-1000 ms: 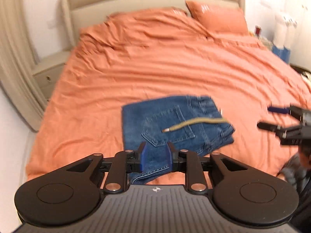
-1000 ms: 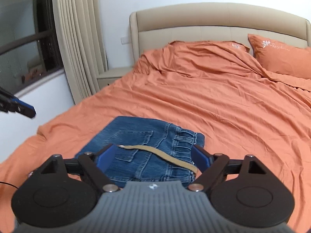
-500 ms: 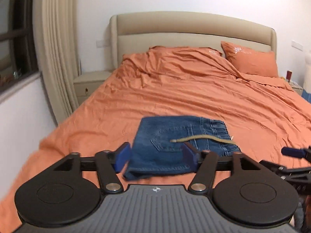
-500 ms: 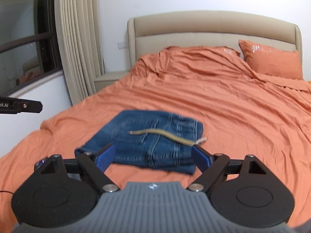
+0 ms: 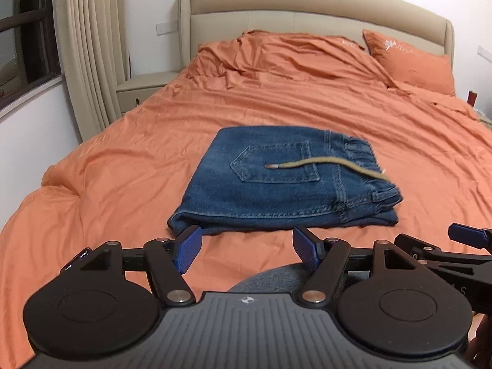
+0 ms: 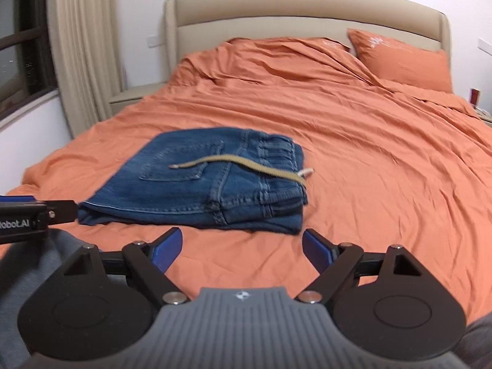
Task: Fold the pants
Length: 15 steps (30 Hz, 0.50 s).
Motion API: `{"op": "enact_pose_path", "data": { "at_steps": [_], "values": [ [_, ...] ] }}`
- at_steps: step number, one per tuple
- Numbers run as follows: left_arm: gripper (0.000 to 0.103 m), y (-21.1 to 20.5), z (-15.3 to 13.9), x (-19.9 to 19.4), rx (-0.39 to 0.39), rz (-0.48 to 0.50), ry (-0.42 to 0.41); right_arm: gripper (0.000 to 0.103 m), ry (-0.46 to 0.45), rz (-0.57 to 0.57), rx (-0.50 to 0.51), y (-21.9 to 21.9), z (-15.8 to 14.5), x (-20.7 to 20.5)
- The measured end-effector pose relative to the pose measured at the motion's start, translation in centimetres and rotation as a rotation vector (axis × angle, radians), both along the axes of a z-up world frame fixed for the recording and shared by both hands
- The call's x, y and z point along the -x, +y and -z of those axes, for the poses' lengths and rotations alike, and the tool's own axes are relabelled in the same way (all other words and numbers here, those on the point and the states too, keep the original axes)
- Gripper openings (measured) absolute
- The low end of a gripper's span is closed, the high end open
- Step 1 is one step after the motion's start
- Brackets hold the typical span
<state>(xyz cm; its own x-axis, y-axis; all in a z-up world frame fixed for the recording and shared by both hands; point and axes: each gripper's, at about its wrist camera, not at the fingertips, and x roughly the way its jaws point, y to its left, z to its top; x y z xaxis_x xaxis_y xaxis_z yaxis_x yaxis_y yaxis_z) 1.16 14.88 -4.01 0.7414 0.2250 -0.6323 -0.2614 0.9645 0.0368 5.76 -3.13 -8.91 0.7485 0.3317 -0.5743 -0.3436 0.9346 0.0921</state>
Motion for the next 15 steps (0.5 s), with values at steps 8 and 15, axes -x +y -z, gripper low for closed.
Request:
{"op": "enact_pose_path", "data": {
  "at_steps": [8,15],
  "values": [
    [0.080,0.17,0.58,-0.50,-0.001,-0.002,0.005,0.082,-0.013,0.042,0.000,0.33,1.13,-0.24],
    [0.079,0.03,0.48,-0.49,-0.012,-0.002,0.004,0.082,-0.019,0.039,0.003,0.37,1.32,-0.15]
  ]
}}
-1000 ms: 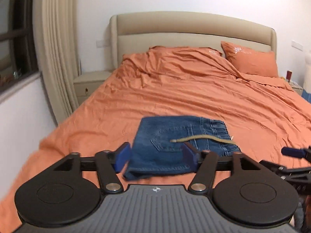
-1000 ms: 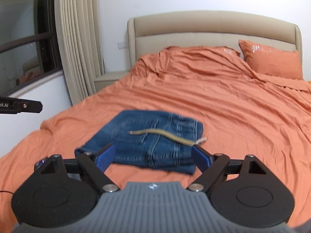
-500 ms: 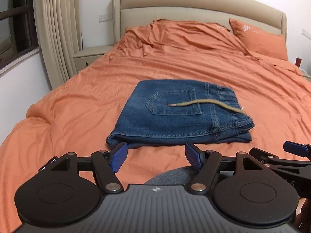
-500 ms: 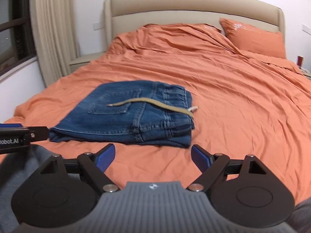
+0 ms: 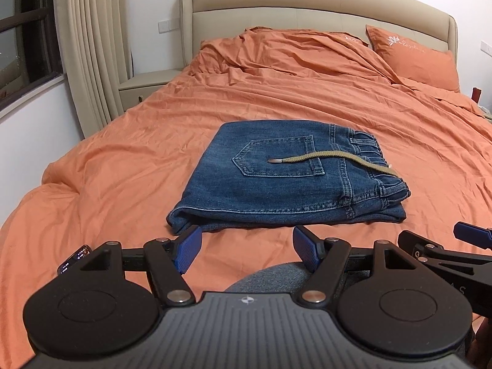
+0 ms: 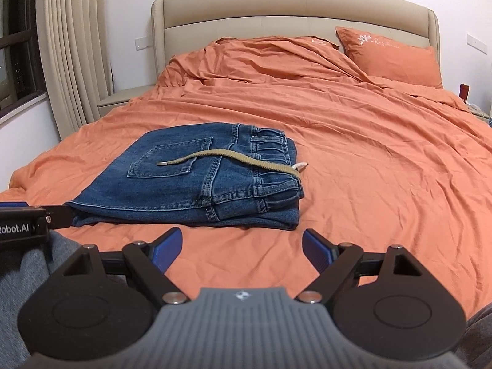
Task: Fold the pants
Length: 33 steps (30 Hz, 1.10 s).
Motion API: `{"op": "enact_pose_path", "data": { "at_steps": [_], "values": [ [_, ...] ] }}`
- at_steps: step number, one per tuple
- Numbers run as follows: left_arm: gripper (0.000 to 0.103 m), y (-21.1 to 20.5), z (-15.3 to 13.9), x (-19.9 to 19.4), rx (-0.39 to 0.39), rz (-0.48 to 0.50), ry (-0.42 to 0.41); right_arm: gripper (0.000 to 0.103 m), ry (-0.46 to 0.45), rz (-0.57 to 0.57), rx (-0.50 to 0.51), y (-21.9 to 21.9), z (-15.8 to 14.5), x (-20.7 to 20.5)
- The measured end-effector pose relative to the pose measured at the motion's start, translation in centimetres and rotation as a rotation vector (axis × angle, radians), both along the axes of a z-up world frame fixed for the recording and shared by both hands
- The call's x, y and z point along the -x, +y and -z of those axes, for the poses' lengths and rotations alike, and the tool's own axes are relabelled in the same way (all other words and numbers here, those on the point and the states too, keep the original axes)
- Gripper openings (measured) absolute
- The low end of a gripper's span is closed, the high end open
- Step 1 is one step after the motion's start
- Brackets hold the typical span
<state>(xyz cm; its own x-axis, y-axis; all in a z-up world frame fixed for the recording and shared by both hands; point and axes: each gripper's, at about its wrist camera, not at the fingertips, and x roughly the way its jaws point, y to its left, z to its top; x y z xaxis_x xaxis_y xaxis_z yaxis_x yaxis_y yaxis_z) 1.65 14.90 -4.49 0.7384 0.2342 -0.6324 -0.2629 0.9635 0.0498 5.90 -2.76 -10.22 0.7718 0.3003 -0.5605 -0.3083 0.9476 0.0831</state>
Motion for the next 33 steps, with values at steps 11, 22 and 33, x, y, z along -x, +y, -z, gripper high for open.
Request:
{"op": "enact_pose_path", "data": {
  "at_steps": [11,22,33],
  "values": [
    [0.080,-0.10,-0.08,0.06,-0.003,0.000,0.000,0.082,-0.030,0.004,0.012,0.04,-0.18,0.58],
    [0.080,-0.13,-0.07,0.08,-0.002,0.000,0.001,0.082,-0.048,0.007,0.012,0.12,-0.25,1.04],
    [0.080,-0.09,-0.04,0.03,-0.002,-0.001,0.001,0.082,-0.048,0.008,0.013,0.14,-0.23,1.01]
  ]
}}
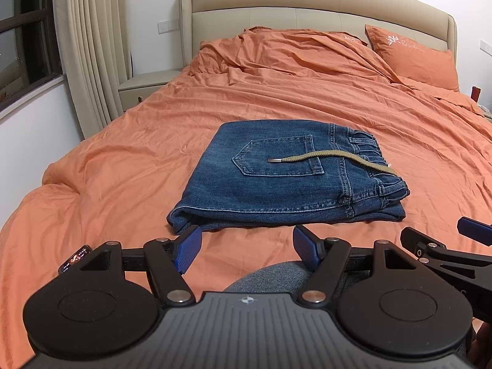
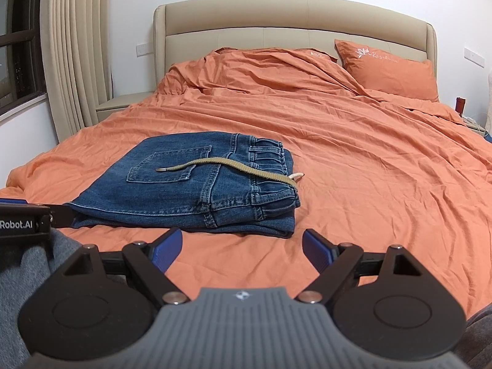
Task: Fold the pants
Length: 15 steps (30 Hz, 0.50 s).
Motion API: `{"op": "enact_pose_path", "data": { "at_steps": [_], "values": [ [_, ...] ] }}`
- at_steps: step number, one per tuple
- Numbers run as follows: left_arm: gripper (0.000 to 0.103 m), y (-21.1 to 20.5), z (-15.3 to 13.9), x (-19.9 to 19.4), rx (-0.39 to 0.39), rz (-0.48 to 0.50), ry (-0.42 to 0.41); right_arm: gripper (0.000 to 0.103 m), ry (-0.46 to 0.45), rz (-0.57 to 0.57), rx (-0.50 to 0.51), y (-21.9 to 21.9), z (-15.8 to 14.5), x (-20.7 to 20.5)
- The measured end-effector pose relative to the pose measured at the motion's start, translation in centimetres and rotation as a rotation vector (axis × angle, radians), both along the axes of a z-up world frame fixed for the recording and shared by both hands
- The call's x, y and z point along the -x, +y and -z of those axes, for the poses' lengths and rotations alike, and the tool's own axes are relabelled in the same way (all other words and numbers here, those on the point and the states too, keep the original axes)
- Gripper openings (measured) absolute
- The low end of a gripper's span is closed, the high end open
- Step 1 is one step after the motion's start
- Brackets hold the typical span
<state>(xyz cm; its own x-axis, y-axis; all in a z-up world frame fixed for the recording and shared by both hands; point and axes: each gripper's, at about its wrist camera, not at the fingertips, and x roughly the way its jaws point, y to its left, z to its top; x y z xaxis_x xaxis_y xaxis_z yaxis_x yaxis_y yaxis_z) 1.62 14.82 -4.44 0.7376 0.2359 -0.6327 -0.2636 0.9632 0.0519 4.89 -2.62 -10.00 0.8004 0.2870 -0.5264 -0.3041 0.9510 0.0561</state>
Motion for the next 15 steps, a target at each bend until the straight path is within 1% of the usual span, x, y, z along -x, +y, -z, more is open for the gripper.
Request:
{"op": "enact_pose_path", "data": {
  "at_steps": [15],
  "values": [
    [0.080,0.04,-0.02,-0.01,0.000,0.001,0.000,0.082,-0.001,0.001,0.000,-0.07,-0.02,0.03]
  ]
}}
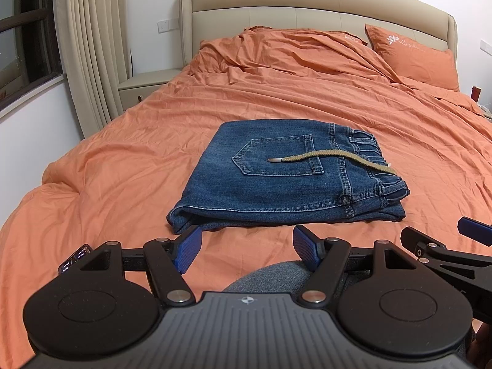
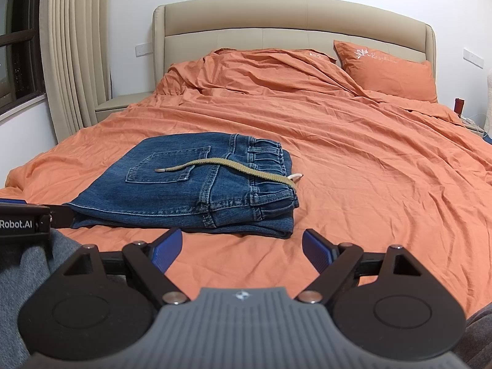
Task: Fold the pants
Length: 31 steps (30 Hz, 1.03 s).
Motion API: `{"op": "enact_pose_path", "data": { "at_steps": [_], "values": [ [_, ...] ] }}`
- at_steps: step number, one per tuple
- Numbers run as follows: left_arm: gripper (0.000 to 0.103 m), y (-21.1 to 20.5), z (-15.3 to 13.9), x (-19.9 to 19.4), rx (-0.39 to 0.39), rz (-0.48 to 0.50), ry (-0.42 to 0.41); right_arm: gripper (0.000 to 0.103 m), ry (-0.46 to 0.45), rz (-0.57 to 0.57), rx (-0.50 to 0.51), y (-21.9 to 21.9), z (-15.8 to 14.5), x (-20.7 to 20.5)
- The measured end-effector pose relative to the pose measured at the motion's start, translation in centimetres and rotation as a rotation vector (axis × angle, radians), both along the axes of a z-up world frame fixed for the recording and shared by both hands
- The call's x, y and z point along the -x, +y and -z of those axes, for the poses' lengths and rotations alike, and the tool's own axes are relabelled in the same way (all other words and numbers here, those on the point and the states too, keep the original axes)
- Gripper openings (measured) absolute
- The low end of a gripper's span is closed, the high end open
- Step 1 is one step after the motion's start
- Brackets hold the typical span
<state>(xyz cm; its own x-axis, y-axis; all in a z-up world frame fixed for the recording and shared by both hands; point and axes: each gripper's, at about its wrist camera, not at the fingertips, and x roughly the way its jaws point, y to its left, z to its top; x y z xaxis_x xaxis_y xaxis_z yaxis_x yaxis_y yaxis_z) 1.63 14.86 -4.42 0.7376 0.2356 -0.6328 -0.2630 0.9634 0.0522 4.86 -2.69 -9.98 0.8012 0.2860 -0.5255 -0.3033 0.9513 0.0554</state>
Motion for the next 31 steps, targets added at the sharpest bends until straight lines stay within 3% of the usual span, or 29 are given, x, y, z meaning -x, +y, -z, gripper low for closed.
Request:
{"op": "enact_pose_path", "data": {
  "at_steps": [31],
  "values": [
    [0.080,-0.48,0.00,0.11,-0.022,0.001,0.000,0.082,0.006,-0.007,0.005,0.06,0.09,-0.07]
  ]
}}
